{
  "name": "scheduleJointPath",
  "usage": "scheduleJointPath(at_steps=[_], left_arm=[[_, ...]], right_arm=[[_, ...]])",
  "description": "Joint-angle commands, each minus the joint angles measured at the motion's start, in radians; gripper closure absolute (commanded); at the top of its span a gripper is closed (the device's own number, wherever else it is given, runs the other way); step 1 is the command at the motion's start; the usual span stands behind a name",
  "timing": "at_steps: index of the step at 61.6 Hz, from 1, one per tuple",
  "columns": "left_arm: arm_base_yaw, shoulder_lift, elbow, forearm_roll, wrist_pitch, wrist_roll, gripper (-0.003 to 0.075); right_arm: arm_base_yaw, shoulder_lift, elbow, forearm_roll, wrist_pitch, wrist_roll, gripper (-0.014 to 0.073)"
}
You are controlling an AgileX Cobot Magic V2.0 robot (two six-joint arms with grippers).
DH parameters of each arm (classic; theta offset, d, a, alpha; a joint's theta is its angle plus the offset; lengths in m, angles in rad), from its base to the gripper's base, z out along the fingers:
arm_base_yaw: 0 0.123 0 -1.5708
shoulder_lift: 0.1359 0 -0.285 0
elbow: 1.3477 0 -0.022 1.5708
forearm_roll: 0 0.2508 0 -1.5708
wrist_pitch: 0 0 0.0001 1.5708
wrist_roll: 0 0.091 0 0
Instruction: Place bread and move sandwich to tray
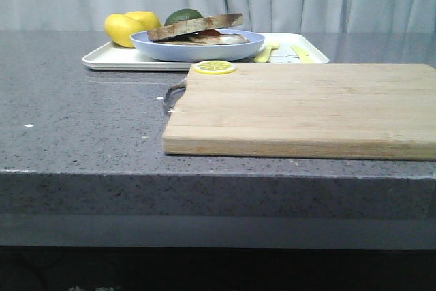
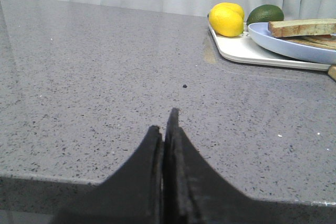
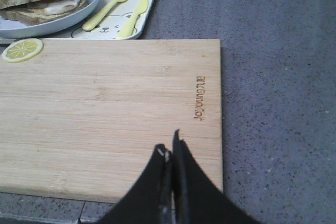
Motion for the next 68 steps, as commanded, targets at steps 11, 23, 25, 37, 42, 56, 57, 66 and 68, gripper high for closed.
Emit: scheduleJointPath(at_steps=[11,23,25,37,42,56,57,66,68], left_arm=[[0.001,-0.012,0.0,-0.009,-0.09,-0.01,0.0741],[0.001,-0.012,0.0,-0.009,-0.09,-0.01,0.0741],[0.001,-0.012,0.0,-0.009,-0.09,-0.01,0.0741],[0.001,-0.012,0.0,-0.009,-0.09,-0.01,0.0741],[0.001,-0.012,0.0,-0.009,-0.09,-0.01,0.0741],[0.001,-0.012,0.0,-0.009,-0.09,-0.01,0.0741],[0.001,-0.012,0.0,-0.009,-0.09,-0.01,0.0741],[0.001,-0.012,0.0,-0.009,-0.09,-0.01,0.0741],[0.001,-0.012,0.0,-0.009,-0.09,-0.01,0.0741]], right_arm=[[0.056,-0.059,0.118,-0.028,-0.33,-0.011,0.0655],[0.052,-0.25,0.339,0.049,-0.368,-0.01,0.0655],[0.052,-0.279,0.365,0.05,-0.365,-0.01,0.0655],[0.05,-0.414,0.406,0.041,-0.272,-0.011,0.0655],[0.05,-0.408,0.406,0.041,-0.266,-0.011,0.0655],[0.05,-0.408,0.406,0.041,-0.258,-0.011,0.0655],[0.05,-0.408,0.406,0.041,-0.258,-0.011,0.0655],[0.05,-0.408,0.406,0.041,-0.258,-0.011,0.0655],[0.05,-0.408,0.406,0.041,-0.258,-0.011,0.0655]])
